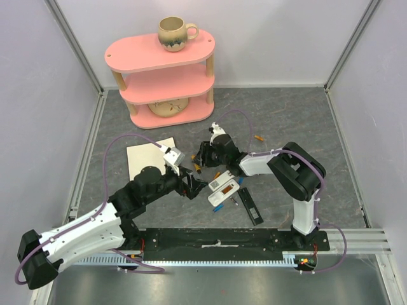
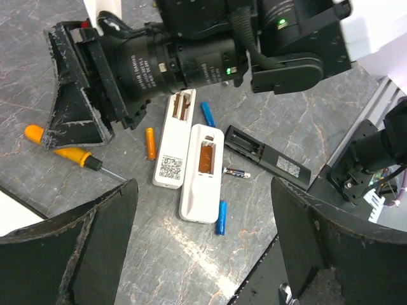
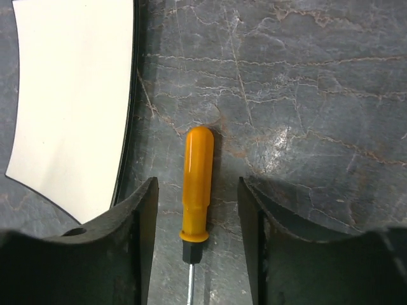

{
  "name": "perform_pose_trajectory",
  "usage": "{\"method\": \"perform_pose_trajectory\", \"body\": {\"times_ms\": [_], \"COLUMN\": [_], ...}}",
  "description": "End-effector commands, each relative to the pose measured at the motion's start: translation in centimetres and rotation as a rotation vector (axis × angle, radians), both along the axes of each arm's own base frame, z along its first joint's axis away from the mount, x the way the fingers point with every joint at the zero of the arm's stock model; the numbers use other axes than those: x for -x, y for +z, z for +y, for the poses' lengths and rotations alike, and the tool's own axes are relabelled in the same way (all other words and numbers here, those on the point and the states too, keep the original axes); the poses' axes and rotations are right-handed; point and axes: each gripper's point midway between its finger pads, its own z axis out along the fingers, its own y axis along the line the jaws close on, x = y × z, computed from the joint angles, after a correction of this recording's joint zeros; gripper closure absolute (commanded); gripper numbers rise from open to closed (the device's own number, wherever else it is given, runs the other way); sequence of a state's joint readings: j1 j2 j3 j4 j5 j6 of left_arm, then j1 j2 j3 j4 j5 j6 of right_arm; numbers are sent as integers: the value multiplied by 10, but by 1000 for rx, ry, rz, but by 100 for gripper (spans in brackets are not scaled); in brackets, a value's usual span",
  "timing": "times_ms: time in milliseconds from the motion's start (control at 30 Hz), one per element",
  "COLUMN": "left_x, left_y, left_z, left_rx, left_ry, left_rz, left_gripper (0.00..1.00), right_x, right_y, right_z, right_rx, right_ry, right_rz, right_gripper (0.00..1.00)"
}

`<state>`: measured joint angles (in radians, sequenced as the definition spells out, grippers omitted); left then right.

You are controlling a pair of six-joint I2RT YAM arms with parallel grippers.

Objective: Unload the batteries from the remote control

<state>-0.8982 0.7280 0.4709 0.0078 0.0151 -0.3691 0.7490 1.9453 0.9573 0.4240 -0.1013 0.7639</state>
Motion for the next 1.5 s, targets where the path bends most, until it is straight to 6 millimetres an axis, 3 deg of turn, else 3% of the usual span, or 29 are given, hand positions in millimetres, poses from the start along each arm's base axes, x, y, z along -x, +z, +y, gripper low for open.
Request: {"method": "perform_pose_trajectory", "body": {"times_ms": [0,67,167,233,267,333,367,433,467,533,567,633,667,733,767,833,867,900,967,1167,1467], "left_x": [-8,-9,-13,-16,-17,-21,-22,-27,-29,-35,-37,-42,-46,-50,-53,-56,-58,-59,-61,-65,-74], "left_y": [-2,-5,-10,-12,-11,-10,-10,-11,-12,-12,-12,-12,-12,-13,-12,-14,-13,-13,-11,2,6], "left_z": [8,9,11,12,13,14,15,20,22,28,30,36,40,45,50,55,58,60,63,66,60], "left_rx": [-16,-21,-33,-41,-41,-44,-47,-52,-54,-59,-61,-69,-74,-81,-87,-97,-101,-106,-107,-112,-172], "left_ry": [56,67,94,111,115,140,148,187,204,249,267,310,342,378,409,441,463,473,491,499,456], "left_rz": [-16,-12,-4,-1,-4,-6,-7,-8,-9,-17,-20,-30,-37,-43,-51,-55,-61,-65,-74,-134,-251], "left_gripper": [10,10,10,10,10,10,10,11,11,11,11,11,11,11,11,11,11,11,11,11,11], "right_x": [-7,-7,-7,-4,-4,1,3,7,11,18,24,33,41,51,60,70,78,83,92,97,83], "right_y": [40,50,85,93,112,114,135,133,156,153,176,171,192,187,205,198,212,206,218,223,207], "right_z": [5,-1,-10,-20,-26,-42,-51,-74,-85,-113,-126,-156,-171,-202,-217,-243,-254,-262,-277,-292,-277], "right_rx": [-41,-42,-51,-33,-43,10,-2,69,53,131,110,193,164,238,205,255,215,232,195,178,260], "right_ry": [26,17,8,3,-17,-37,-56,-105,-131,-186,-214,-266,-308,-378,-423,-483,-519,-531,-577,-642,-618], "right_rz": [-108,-149,-242,-277,-320,-343,-385,-405,-452,-473,-523,-546,-592,-598,-637,-631,-662,-657,-694,-710,-619], "right_gripper": [38,29,17,13,11,8,7,5,4,2,2,2,2,2,2,2,2,2,2,2,2]}}
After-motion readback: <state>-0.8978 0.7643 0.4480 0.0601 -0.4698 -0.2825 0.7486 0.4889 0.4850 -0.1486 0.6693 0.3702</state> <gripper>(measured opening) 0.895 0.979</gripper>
